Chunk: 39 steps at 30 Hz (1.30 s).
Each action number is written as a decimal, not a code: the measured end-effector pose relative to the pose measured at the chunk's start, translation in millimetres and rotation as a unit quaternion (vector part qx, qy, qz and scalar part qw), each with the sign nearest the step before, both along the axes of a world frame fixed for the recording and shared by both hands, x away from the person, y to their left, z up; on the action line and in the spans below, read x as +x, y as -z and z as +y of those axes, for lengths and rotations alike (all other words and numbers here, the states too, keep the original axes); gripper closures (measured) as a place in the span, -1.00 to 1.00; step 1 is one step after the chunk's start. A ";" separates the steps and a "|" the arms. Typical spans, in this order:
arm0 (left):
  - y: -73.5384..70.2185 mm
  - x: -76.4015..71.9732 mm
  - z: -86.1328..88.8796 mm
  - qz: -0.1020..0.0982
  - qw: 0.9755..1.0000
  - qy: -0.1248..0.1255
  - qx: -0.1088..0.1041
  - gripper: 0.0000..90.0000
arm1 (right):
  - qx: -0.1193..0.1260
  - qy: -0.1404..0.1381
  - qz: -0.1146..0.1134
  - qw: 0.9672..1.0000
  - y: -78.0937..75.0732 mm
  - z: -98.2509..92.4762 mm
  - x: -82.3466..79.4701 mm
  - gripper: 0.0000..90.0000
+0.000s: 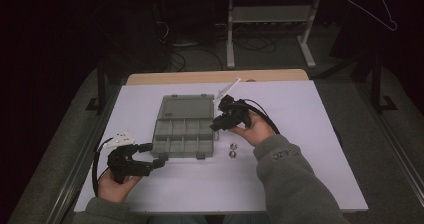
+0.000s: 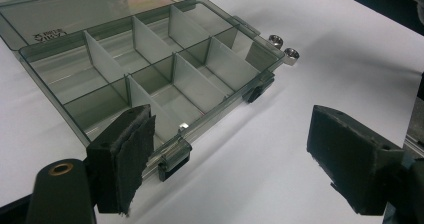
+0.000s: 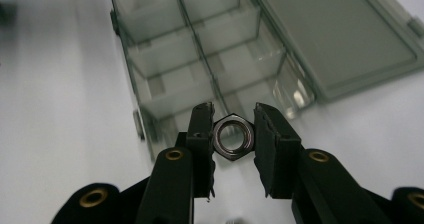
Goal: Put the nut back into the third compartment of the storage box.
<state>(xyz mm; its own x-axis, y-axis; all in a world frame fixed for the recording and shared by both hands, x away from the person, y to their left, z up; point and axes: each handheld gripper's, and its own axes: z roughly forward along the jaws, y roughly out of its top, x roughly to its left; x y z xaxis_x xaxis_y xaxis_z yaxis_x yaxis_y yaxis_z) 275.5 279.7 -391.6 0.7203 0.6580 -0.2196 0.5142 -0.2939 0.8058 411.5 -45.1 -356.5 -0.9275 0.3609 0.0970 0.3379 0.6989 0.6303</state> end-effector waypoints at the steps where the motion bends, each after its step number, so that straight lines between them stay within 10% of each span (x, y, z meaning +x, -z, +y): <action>1: -0.1 0.0 -0.1 0.001 1.000 0.000 0.000 -0.60 | 0.000 0.000 0.000 1.000 0.0 0.0 0.0 0.55; 19: 0.1 0.3 -1.4 -0.001 1.000 0.002 -0.001 -0.60 | -0.037 -0.009 0.023 0.999 21.7 80.3 36.4 0.55; 39: 0.0 0.6 -0.4 0.001 1.000 0.002 -0.004 -0.60 | -0.033 0.003 0.035 0.999 30.7 74.7 36.6 0.39</action>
<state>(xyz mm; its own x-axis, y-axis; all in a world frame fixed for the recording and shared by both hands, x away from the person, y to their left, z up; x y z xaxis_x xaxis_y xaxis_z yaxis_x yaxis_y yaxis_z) 276.1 279.3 -391.6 0.7219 0.6542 -0.2257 0.5148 -0.2897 0.8069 448.1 29.6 -387.2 -0.9174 0.3735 0.1372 0.3833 0.7368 0.5570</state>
